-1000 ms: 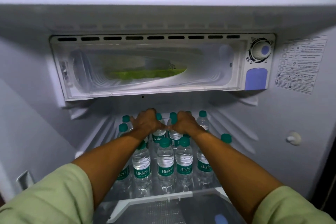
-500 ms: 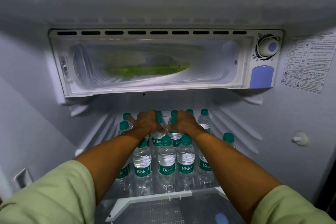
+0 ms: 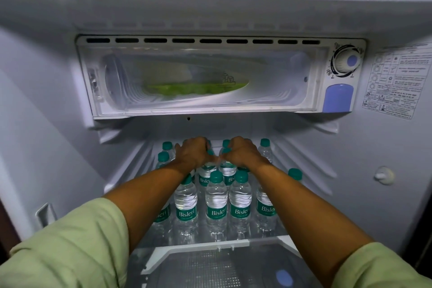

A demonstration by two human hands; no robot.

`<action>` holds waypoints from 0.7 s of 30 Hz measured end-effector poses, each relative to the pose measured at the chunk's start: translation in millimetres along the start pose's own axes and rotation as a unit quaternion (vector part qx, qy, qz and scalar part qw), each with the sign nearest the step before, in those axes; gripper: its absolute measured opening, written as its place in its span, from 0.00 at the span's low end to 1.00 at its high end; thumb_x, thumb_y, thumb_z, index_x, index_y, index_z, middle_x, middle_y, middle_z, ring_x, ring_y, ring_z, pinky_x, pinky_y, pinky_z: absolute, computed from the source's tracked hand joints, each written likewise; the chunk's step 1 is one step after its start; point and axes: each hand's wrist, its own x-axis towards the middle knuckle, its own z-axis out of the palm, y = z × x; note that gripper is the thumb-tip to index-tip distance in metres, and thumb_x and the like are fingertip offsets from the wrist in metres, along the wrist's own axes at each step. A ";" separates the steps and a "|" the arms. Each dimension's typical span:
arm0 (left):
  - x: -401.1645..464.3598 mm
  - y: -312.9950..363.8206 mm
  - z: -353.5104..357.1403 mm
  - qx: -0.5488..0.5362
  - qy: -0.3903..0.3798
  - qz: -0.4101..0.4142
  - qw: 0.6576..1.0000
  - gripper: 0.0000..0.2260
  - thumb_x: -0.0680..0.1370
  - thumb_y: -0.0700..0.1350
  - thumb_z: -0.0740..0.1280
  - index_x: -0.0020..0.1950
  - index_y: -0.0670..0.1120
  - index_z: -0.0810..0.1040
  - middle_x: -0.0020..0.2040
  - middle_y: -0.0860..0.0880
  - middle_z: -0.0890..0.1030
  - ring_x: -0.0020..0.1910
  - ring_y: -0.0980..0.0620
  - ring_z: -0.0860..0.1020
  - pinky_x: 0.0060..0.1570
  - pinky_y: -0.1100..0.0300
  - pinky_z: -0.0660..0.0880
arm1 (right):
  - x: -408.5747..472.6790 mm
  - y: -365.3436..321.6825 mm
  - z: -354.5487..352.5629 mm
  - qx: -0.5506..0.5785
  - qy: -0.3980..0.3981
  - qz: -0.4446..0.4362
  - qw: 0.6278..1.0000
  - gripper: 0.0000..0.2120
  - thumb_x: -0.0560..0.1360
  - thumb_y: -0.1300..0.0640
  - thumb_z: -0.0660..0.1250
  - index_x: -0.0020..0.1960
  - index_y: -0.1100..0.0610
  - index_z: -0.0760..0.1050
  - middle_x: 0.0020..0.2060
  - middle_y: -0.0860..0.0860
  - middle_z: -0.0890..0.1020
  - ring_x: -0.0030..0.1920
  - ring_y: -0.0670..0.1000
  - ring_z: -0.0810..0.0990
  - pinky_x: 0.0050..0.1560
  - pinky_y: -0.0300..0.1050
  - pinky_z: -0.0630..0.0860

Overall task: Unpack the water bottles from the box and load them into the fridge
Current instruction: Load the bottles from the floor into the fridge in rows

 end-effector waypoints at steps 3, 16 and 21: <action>-5.8 2.0 -6.4 -0.028 0.020 0.007 0.999 0.18 0.73 0.65 0.69 0.49 0.52 0.76 0.45 0.51 0.80 0.48 0.48 0.79 0.57 0.48 0.74 | -4.4 -4.1 -6.4 -0.013 0.011 -0.002 1.000 0.14 0.75 0.49 0.73 0.54 0.56 0.77 0.50 0.53 0.82 0.41 0.50 0.78 0.42 0.44 0.78; -41.9 -4.0 -31.4 -0.086 0.067 -0.022 0.994 0.20 0.75 0.63 0.68 0.57 0.49 0.76 0.52 0.48 0.81 0.49 0.47 0.79 0.52 0.52 0.76 | -40.1 -16.1 -8.0 0.040 0.050 -0.049 0.997 0.22 0.78 0.46 0.68 0.69 0.53 0.74 0.66 0.52 0.79 0.62 0.56 0.78 0.61 0.47 0.74; -56.5 -4.5 -41.1 -0.149 0.100 -0.035 0.983 0.20 0.76 0.59 0.69 0.61 0.49 0.76 0.56 0.48 0.82 0.54 0.46 0.79 0.59 0.48 0.75 | -53.8 -20.3 -6.5 0.048 0.113 -0.052 0.991 0.17 0.78 0.48 0.69 0.66 0.50 0.75 0.62 0.51 0.81 0.58 0.55 0.80 0.61 0.51 0.77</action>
